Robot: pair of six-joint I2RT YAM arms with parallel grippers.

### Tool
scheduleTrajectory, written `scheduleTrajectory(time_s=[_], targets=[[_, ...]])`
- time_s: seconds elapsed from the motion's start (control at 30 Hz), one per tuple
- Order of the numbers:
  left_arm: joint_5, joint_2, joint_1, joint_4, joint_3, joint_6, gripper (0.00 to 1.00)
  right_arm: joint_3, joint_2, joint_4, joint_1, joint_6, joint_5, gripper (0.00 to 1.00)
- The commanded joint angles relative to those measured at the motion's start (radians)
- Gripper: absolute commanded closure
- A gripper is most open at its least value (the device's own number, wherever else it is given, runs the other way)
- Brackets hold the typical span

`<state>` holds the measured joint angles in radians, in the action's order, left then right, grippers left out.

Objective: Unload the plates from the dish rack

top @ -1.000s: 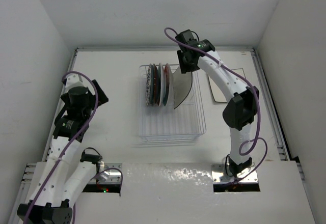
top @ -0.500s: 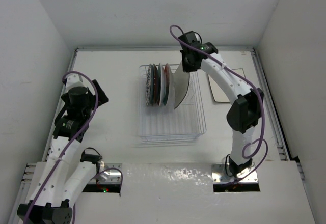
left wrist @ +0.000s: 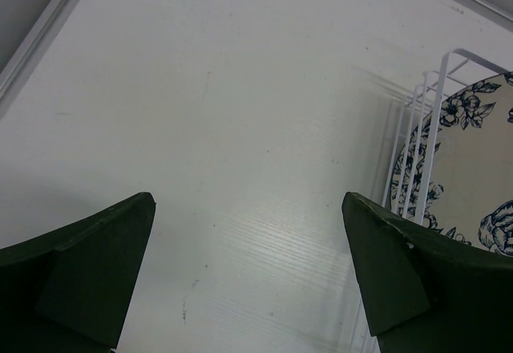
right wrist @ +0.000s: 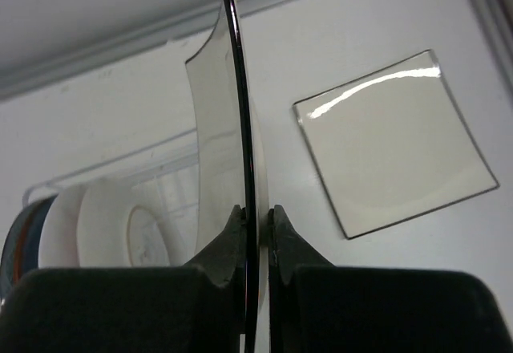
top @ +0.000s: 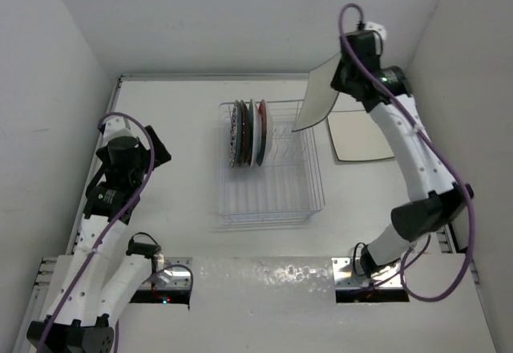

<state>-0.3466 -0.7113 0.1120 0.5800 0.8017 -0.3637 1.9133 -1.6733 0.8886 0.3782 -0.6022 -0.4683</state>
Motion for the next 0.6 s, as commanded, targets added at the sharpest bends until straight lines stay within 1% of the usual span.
scheduleTrajectory(time_s=[0.0, 0.07, 0.1, 0.13, 0.17, 0.2, 0.23, 0.27, 0.33, 0.37, 0.4, 0.47, 0.5, 0.53, 0.57], targets=[[0.001, 0.016, 0.006, -0.035, 0.027, 0.012, 0.00, -0.104, 0.211, -0.186, -0.116, -0.091, -0.087, 1.00], [0.004, 0.015, 0.006, -0.035, 0.027, 0.012, 0.00, -0.192, 0.283, -0.259, -0.146, -0.122, -0.139, 1.00], [0.004, 0.016, 0.006, -0.037, 0.027, 0.012, 0.00, -0.288, 0.355, -0.287, -0.162, -0.167, -0.183, 1.00], [0.004, 0.015, 0.006, -0.037, 0.027, 0.012, 0.00, -0.350, 0.397, -0.330, -0.165, -0.192, -0.229, 1.00], [0.008, 0.016, 0.008, -0.037, 0.027, 0.014, 0.00, -0.431, 0.441, -0.464, -0.170, -0.215, -0.310, 1.00], [0.008, 0.015, 0.008, -0.037, 0.027, 0.012, 0.00, -0.592, 0.530, -0.529, -0.183, -0.273, -0.343, 1.00], [0.008, 0.016, 0.008, -0.039, 0.027, 0.014, 0.00, -0.658, 0.567, -0.638, -0.200, -0.307, -0.372, 1.00], [0.011, 0.015, 0.009, -0.039, 0.027, 0.014, 0.00, -0.765, 0.596, -0.692, -0.217, -0.359, -0.375, 1.00], [0.015, 0.016, 0.011, -0.040, 0.025, 0.016, 0.00, -0.832, 0.647, -0.734, -0.280, -0.445, -0.385, 1.00], [0.023, 0.015, 0.012, -0.042, 0.024, 0.017, 0.00, -0.879, 0.653, -0.744, -0.304, -0.526, -0.365, 1.00], [0.027, 0.015, 0.014, -0.045, 0.022, 0.020, 0.00, -0.904, 0.664, -0.758, -0.350, -0.556, -0.350, 1.00], [0.038, 0.016, 0.015, -0.049, 0.021, 0.022, 0.00, -0.976, 0.670, -0.810, -0.374, -0.638, -0.320, 1.00], [0.040, 0.016, 0.015, -0.049, 0.021, 0.023, 0.00, -1.002, 0.672, -0.832, -0.412, -0.652, -0.305, 1.00], [0.040, 0.016, 0.015, -0.048, 0.021, 0.023, 0.00, -1.026, 0.675, -0.876, -0.420, -0.671, -0.308, 1.00], [0.041, 0.016, 0.017, -0.049, 0.022, 0.023, 0.00, -1.084, 0.676, -0.910, -0.424, -0.697, -0.311, 1.00]])
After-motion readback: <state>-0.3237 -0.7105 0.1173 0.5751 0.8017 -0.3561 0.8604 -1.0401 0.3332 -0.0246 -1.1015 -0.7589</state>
